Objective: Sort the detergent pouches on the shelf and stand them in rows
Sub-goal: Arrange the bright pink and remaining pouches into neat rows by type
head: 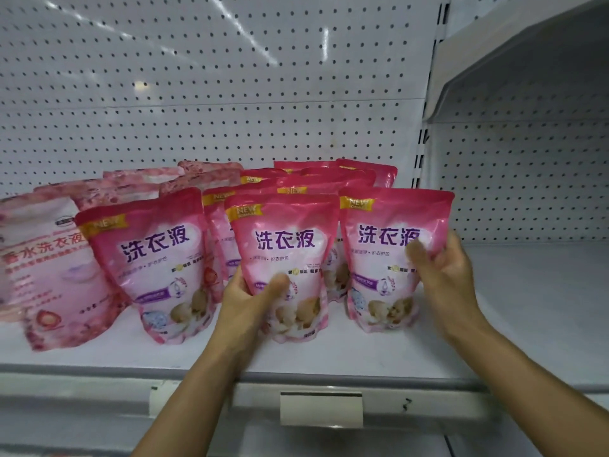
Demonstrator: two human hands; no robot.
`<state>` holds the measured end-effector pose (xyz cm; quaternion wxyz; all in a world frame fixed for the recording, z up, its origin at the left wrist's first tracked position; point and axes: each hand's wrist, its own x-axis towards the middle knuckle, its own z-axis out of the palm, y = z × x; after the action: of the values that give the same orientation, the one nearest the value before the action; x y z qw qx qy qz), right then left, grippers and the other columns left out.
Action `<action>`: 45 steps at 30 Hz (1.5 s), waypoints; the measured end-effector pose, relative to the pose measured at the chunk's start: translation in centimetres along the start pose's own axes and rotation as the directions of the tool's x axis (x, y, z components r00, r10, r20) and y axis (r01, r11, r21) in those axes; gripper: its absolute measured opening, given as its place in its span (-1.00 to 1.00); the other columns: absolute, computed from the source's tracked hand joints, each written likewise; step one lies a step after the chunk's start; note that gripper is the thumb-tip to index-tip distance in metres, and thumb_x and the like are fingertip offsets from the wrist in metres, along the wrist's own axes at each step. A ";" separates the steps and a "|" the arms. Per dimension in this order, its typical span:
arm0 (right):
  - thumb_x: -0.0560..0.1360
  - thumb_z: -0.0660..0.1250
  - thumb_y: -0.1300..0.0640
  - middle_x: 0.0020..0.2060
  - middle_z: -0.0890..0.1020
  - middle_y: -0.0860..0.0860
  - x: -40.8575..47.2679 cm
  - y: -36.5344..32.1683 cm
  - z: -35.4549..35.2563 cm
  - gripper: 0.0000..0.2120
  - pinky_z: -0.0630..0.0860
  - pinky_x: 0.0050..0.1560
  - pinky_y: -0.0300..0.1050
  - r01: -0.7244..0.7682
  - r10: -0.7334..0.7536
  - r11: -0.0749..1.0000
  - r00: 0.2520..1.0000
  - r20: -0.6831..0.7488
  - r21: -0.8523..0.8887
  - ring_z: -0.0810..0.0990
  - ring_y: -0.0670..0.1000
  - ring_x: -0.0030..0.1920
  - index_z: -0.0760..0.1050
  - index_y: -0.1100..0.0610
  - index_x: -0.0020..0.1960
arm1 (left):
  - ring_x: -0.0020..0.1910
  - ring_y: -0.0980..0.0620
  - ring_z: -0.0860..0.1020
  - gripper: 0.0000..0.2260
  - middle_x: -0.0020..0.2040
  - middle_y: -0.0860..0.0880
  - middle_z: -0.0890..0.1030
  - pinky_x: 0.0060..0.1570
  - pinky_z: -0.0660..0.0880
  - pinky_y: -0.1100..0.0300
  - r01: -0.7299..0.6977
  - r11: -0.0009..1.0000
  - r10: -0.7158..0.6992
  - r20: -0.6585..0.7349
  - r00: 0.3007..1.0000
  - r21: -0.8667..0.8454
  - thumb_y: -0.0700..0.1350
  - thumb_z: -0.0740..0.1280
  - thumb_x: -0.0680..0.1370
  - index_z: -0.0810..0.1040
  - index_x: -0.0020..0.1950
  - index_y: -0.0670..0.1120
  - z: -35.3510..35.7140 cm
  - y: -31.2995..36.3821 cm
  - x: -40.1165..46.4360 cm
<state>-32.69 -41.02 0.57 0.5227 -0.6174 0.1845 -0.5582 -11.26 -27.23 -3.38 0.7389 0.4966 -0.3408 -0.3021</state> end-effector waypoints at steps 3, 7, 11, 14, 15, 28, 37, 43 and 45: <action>0.22 0.56 0.16 -0.10 0.73 -0.16 -1.3 1.5 -0.5 -0.47 0.61 -0.23 -0.27 -0.185 0.192 0.981 0.970 0.151 -0.061 0.71 -0.10 -0.10 0.47 0.02 0.13 | -0.05 -0.10 0.71 -0.34 -0.04 -0.10 0.74 -0.15 0.63 0.15 0.013 0.987 -0.022 0.056 0.998 0.158 0.02 0.64 0.15 0.58 0.18 -0.17 -0.5 -0.1 0.0; 0.12 0.64 0.12 -0.21 0.74 -0.08 -1.2 2.0 0.3 -0.46 0.63 -0.29 -0.21 -0.248 0.265 0.952 0.961 0.074 -0.178 0.72 -0.06 -0.20 0.55 0.09 0.05 | -0.22 -0.12 0.70 -0.52 -0.15 -0.15 0.73 -0.22 0.62 0.08 0.031 0.992 -0.032 0.007 0.999 0.121 -0.18 0.64 0.25 0.62 0.11 -0.23 0.7 0.2 0.2; 0.20 0.57 0.10 -0.26 0.73 -0.06 -1.6 2.0 1.8 -0.68 0.67 -0.22 -0.07 -0.257 0.255 0.946 0.966 -0.035 -0.197 0.72 0.00 -0.23 0.60 0.07 -0.08 | -0.18 -0.15 0.71 -0.56 -0.03 -0.17 0.73 -0.09 0.64 -0.05 0.042 0.998 -0.041 -0.012 0.999 0.052 -0.17 0.57 0.32 0.61 0.17 -0.15 2.0 0.0 0.1; 0.31 0.55 0.18 -0.34 0.69 -0.15 -2.2 1.9 2.6 -0.79 0.57 -0.39 -0.33 -0.242 0.234 0.954 0.970 -0.065 -0.177 0.69 -0.17 -0.34 0.58 0.02 -0.12 | -0.04 -0.14 0.71 -0.65 0.00 -0.10 0.73 0.01 0.63 -0.13 0.031 0.998 -0.030 -0.016 0.999 0.058 -0.21 0.54 0.39 0.63 0.16 -0.12 2.8 -0.1 -0.1; 0.33 0.54 0.19 -0.33 0.69 -0.16 -2.2 1.9 2.7 -0.81 0.54 -0.41 -0.36 -0.238 0.229 0.955 0.971 -0.070 -0.176 0.68 -0.19 -0.35 0.58 0.02 -0.13 | -0.03 -0.12 0.71 -0.67 0.00 -0.09 0.74 0.02 0.63 -0.13 0.021 0.997 -0.020 -0.020 1.000 0.069 -0.21 0.54 0.40 0.64 0.15 -0.12 3.0 0.0 -0.2; 0.29 0.55 0.15 -0.26 0.74 -0.02 -4.7 -3.2 2.9 -0.75 0.64 -0.30 -0.14 -0.166 0.159 0.985 0.977 -0.144 -0.037 0.73 0.02 -0.25 0.60 0.11 -0.07 | -0.12 -0.06 0.73 -0.71 -0.11 -0.07 0.75 -0.11 0.66 0.04 -0.036 0.998 0.041 -0.125 0.991 0.043 -0.17 0.58 0.35 0.66 0.04 -0.15 3.8 3.5 -4.2; 0.27 0.56 0.15 -0.18 0.74 0.10 -14.3 -7.2 1.1 -0.68 0.65 -0.12 0.09 -0.280 0.278 0.960 0.956 -0.088 -0.003 0.73 0.14 -0.18 0.60 0.17 -0.01 | -0.16 -0.07 0.73 -0.74 -0.12 -0.10 0.75 -0.18 0.67 0.06 0.025 1.000 -0.024 -0.123 0.992 0.006 -0.22 0.56 0.36 0.66 0.03 -0.16 3.5 4.8 -14.5; 0.17 0.54 0.10 -0.18 0.74 0.08 -21.2 -9.4 0.8 -0.60 0.66 -0.25 -0.08 -0.320 0.320 0.947 0.947 -0.028 0.018 0.74 0.08 -0.20 0.60 0.16 -0.02 | -0.14 -0.11 0.73 -0.73 -0.12 -0.10 0.75 -0.12 0.67 0.00 0.083 0.997 -0.081 -0.166 0.983 0.005 -0.20 0.56 0.36 0.66 0.03 -0.15 1.9 4.9 -22.6; 0.18 0.54 0.11 -0.21 0.74 0.07 -23.2 -9.7 1.2 -0.62 0.65 -0.28 -0.09 -0.348 0.348 0.937 0.937 -0.013 0.029 0.74 0.08 -0.22 0.59 0.16 -0.03 | -0.11 -0.15 0.72 -0.73 -0.10 -0.14 0.74 -0.08 0.66 -0.05 0.103 0.995 -0.101 -0.180 0.979 0.002 -0.21 0.56 0.36 0.66 0.04 -0.17 0.9 5.0 -25.0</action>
<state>-42.30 -17.90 -2.48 0.6195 -0.5631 0.2883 -0.4648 -26.09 -6.47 -3.53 0.7474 0.5427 -0.2488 -0.2916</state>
